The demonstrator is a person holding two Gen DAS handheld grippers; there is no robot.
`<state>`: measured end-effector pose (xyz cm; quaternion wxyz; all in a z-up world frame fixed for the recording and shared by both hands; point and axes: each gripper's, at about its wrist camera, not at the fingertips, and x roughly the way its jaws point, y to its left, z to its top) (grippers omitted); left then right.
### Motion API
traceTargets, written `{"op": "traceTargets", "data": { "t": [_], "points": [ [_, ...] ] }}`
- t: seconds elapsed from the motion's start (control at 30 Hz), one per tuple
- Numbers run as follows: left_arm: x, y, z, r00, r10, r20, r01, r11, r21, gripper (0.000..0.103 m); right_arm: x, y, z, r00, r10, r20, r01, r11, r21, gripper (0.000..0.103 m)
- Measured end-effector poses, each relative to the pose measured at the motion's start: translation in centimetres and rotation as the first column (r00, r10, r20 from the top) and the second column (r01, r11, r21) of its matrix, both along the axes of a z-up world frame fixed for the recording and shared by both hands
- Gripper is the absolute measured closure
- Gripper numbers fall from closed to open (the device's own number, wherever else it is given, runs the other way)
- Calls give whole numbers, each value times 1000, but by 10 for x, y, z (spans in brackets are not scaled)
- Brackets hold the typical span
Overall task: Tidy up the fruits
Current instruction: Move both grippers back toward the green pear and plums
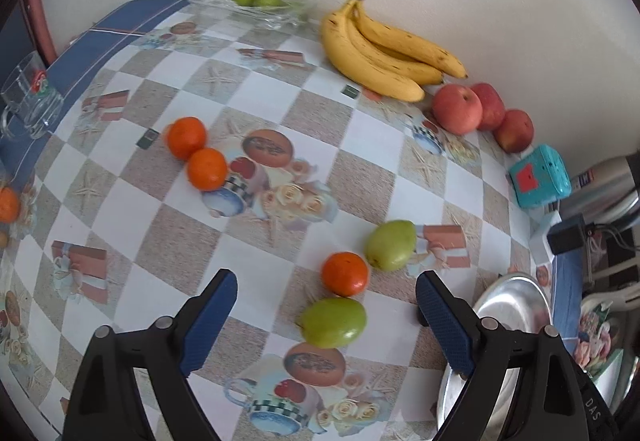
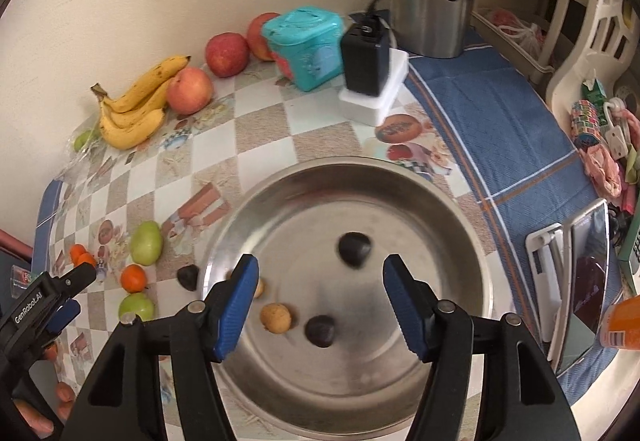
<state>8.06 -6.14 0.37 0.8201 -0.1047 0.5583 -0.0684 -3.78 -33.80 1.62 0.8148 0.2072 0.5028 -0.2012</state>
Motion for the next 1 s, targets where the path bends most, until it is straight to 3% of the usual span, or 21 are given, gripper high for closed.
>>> {"op": "traceTargets", "data": {
  "t": [0.43, 0.8, 0.87, 0.93, 1.0],
  "points": [
    [6, 34, 8, 998, 67, 14, -67, 997, -26, 9, 26, 52, 11, 993, 114, 18, -114, 993, -11, 37],
    [8, 39, -7, 996, 86, -17, -86, 996, 1, 0, 37, 62, -12, 990, 133, -41, -134, 991, -1, 37],
    [9, 39, -10, 996, 89, -23, -89, 996, 6, 0, 37, 61, -17, 990, 129, -52, -129, 992, -4, 28],
    [9, 40, -12, 996, 91, -24, -90, 996, 13, 0, 37, 61, -20, 990, 126, -59, -127, 992, -10, 27],
    [9, 39, -13, 996, 88, -21, -88, 996, 23, 0, 37, 61, -22, 990, 129, -54, -129, 991, -14, 17]
  ]
}}
